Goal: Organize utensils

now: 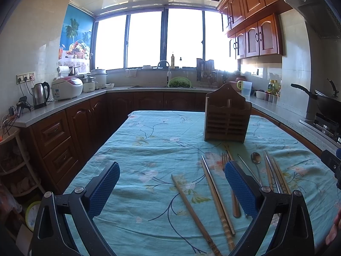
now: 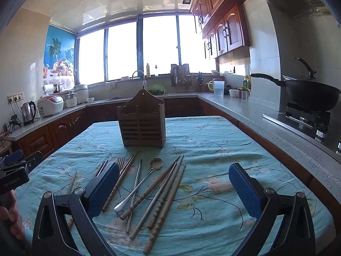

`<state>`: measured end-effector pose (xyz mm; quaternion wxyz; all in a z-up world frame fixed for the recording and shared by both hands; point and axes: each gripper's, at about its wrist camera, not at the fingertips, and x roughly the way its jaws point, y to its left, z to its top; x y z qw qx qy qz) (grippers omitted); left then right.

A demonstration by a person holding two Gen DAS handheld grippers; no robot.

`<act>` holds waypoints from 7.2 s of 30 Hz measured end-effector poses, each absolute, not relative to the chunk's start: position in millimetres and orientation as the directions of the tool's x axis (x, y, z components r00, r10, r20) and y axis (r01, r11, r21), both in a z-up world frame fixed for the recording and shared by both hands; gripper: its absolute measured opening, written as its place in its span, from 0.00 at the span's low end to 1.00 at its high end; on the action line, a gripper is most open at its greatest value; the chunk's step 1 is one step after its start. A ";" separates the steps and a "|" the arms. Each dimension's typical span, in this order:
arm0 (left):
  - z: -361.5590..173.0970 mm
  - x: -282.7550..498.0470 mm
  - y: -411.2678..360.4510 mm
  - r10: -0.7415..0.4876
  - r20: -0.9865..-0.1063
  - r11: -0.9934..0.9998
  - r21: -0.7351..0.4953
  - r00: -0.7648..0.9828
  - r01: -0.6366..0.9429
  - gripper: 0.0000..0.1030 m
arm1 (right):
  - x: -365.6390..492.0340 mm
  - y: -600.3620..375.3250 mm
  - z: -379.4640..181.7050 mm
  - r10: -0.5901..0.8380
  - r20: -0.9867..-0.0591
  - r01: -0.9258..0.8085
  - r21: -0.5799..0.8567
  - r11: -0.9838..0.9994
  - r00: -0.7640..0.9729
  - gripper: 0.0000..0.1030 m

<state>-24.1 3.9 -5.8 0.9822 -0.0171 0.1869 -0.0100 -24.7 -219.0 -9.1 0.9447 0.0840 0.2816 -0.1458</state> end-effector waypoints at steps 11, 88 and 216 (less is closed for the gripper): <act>-4.8 0.0 13.9 -0.082 -0.462 0.995 -0.088 0.883 0.046 0.96 | -14.4 -224.8 -11.8 -0.181 -0.596 0.310 0.121 0.943 0.782 1.00; 104.9 103.3 60.7 -0.375 -0.540 0.925 -0.267 0.754 0.269 0.03 | 117.0 -290.2 61.2 0.022 -0.621 0.227 0.318 0.920 0.783 0.05; -42.0 210.9 -12.8 -0.185 -0.810 0.983 -0.159 0.556 0.095 0.57 | 118.1 -307.8 -108.0 0.003 -0.867 0.432 0.251 0.866 0.498 0.40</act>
